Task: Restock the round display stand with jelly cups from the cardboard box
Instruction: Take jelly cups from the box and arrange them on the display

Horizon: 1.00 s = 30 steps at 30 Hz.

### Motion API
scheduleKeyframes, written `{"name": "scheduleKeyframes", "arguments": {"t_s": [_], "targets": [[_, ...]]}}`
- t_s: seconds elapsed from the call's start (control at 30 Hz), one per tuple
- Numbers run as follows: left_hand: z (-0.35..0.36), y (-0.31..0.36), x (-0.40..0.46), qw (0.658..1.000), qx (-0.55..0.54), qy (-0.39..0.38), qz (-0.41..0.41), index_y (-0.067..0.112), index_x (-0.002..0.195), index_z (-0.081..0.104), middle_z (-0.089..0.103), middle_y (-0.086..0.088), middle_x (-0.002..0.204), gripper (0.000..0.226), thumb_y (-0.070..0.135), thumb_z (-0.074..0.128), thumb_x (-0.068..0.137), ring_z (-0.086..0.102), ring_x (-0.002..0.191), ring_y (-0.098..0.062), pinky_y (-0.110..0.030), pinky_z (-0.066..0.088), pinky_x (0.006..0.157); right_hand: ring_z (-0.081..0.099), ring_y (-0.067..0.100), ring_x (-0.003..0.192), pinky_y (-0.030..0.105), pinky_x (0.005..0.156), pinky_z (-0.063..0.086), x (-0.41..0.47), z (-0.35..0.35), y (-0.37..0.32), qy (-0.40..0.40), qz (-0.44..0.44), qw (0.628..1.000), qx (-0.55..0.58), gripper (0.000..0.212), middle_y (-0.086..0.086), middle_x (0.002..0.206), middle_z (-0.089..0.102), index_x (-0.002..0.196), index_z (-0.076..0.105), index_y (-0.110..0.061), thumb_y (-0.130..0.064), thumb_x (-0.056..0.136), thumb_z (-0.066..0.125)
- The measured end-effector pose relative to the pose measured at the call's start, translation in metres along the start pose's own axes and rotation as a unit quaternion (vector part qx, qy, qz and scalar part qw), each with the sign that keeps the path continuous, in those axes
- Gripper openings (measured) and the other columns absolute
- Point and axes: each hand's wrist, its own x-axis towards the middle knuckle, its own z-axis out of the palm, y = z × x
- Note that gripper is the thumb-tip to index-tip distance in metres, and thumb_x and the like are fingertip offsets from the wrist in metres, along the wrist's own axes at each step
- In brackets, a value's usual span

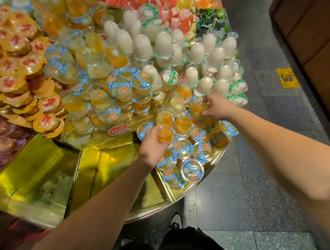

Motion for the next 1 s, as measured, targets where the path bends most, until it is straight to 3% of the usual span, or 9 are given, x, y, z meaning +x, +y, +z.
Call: {"name": "scheduleKeyframes", "arguments": {"t_s": [0.23, 0.43, 0.63, 0.77, 0.87, 1.0], "targets": [[0.011, -0.006, 0.004, 0.999, 0.033, -0.005, 0.025, 0.024, 0.129, 0.055, 0.055, 0.006, 0.122, 0.054, 0.016, 0.079, 0.08, 0.049, 0.127, -0.024, -0.045, 0.039, 0.109, 0.052, 0.03, 0.118, 0.032, 0.09, 0.042, 0.008, 0.004, 0.001, -0.021, -0.016, 1.0, -0.015, 0.062, 0.016, 0.135, 0.052, 0.137, 0.05, -0.007, -0.029, 0.084, 0.074], [0.008, -0.007, 0.0, 0.991, 0.12, 0.003, 0.054, 0.025, 0.14, 0.046, 0.044, 0.002, 0.14, 0.062, 0.03, 0.075, 0.085, 0.032, 0.136, -0.02, -0.037, 0.027, 0.116, 0.051, 0.028, 0.127, 0.031, 0.098, 0.041, 0.006, 0.009, 0.004, -0.04, -0.01, 0.999, 0.011, 0.076, 0.01, 0.149, 0.046, 0.152, 0.035, -0.014, -0.029, 0.087, 0.072], [0.001, -0.007, -0.001, 0.984, 0.159, -0.007, 0.074, 0.027, 0.144, 0.041, 0.043, 0.001, 0.143, 0.069, 0.037, 0.075, 0.084, 0.029, 0.137, -0.021, -0.037, 0.025, 0.115, 0.057, 0.027, 0.12, 0.031, 0.093, 0.044, -0.001, 0.01, 0.009, -0.042, 0.008, 0.999, 0.033, 0.079, 0.008, 0.148, 0.048, 0.153, 0.03, -0.021, -0.025, 0.087, 0.073], [-0.005, -0.009, -0.002, 0.981, 0.175, -0.024, 0.081, 0.026, 0.149, 0.035, 0.038, 0.002, 0.149, 0.077, 0.039, 0.075, 0.084, 0.025, 0.141, -0.021, -0.036, 0.021, 0.115, 0.056, 0.027, 0.12, 0.03, 0.089, 0.044, -0.009, 0.004, 0.009, -0.004, 0.028, 0.997, 0.078, 0.074, 0.01, 0.147, 0.047, 0.153, 0.03, -0.018, -0.016, 0.089, 0.068], [-0.017, -0.008, -0.006, 0.982, 0.17, -0.033, 0.077, 0.024, 0.151, 0.031, 0.035, 0.001, 0.152, 0.085, 0.041, 0.077, 0.082, 0.023, 0.142, -0.022, -0.037, 0.02, 0.117, 0.057, 0.027, 0.116, 0.031, 0.088, 0.044, -0.021, -0.009, -0.004, 0.08, 0.042, 0.99, 0.106, 0.064, 0.012, 0.137, 0.054, 0.149, 0.038, -0.014, -0.017, 0.091, 0.065], [-0.066, -0.007, -0.023, 0.993, 0.078, 0.038, 0.081, 0.018, 0.147, 0.041, 0.043, 0.0, 0.144, 0.07, 0.034, 0.073, 0.087, 0.032, 0.138, -0.02, -0.035, 0.027, 0.116, 0.059, 0.02, 0.101, 0.03, 0.083, 0.044, -0.037, -0.032, -0.063, 0.174, 0.016, 0.976, 0.128, 0.046, 0.005, 0.121, 0.06, 0.136, 0.051, -0.011, -0.019, 0.091, 0.058]]}}
